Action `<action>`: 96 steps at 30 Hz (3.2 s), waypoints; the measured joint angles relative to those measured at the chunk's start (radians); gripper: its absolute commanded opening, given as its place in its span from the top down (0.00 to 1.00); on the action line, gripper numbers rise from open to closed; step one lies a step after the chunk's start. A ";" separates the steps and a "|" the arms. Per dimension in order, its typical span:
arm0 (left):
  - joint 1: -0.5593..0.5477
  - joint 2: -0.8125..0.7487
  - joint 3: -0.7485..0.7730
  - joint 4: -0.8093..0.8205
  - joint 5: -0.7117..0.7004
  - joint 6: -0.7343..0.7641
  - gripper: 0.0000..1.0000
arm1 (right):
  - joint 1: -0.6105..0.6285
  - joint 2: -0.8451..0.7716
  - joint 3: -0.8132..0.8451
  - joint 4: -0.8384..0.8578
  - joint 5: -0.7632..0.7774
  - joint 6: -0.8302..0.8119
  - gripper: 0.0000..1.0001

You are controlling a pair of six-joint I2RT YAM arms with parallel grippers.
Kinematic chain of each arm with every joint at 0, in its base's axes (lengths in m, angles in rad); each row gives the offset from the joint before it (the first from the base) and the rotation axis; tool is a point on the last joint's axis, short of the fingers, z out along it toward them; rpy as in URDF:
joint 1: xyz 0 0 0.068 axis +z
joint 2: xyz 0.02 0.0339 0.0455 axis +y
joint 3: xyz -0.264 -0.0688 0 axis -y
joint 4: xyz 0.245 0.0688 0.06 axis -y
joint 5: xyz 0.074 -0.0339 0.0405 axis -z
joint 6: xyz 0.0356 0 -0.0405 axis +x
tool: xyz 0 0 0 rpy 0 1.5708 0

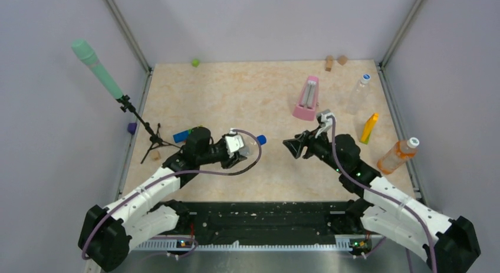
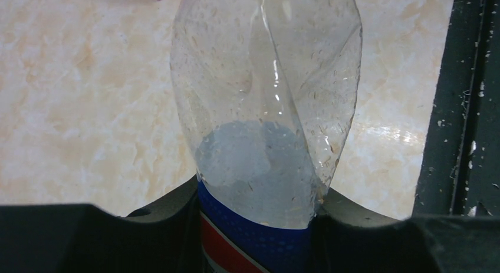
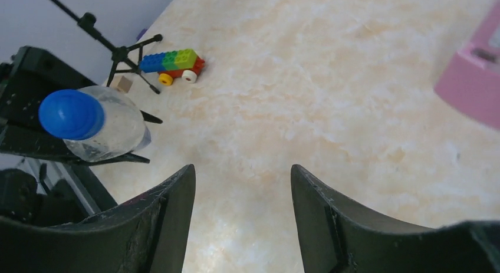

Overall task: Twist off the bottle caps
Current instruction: Unscrew the bottle cap from the plastic bottle.

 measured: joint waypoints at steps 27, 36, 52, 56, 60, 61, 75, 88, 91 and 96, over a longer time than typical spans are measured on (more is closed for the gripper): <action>-0.159 -0.023 -0.069 0.056 -0.261 0.205 1.00 | 0.000 -0.209 -0.059 -0.223 -0.049 0.524 0.39; -0.197 0.000 -0.068 0.003 -0.357 0.269 1.00 | -0.005 0.025 -0.095 0.034 -0.183 0.628 0.35; -0.210 0.056 -0.068 -0.022 -0.406 0.300 1.00 | -0.138 0.082 0.342 -0.486 -0.239 0.284 0.34; -0.212 0.057 -0.068 -0.020 -0.413 0.315 1.00 | -0.138 0.171 0.274 -0.425 -0.294 0.347 0.35; -0.212 0.077 -0.066 -0.014 -0.413 0.338 1.00 | -0.138 0.234 0.266 -0.327 -0.358 0.429 0.37; -0.212 0.092 -0.061 -0.016 -0.414 0.343 1.00 | -0.138 0.251 0.266 -0.286 -0.380 0.458 0.38; -0.213 0.151 -0.011 0.011 -0.423 0.380 1.00 | -0.138 0.326 0.035 0.129 -0.469 0.760 0.43; -0.214 0.181 -0.013 0.065 -0.442 0.391 1.00 | -0.139 0.332 -0.068 0.304 -0.483 0.850 0.58; -0.215 0.187 -0.013 0.071 -0.439 0.393 1.00 | -0.143 0.333 -0.076 0.306 -0.481 0.850 0.56; -0.216 0.198 -0.013 0.073 -0.439 0.397 1.00 | -0.144 0.341 -0.087 0.325 -0.483 0.851 0.53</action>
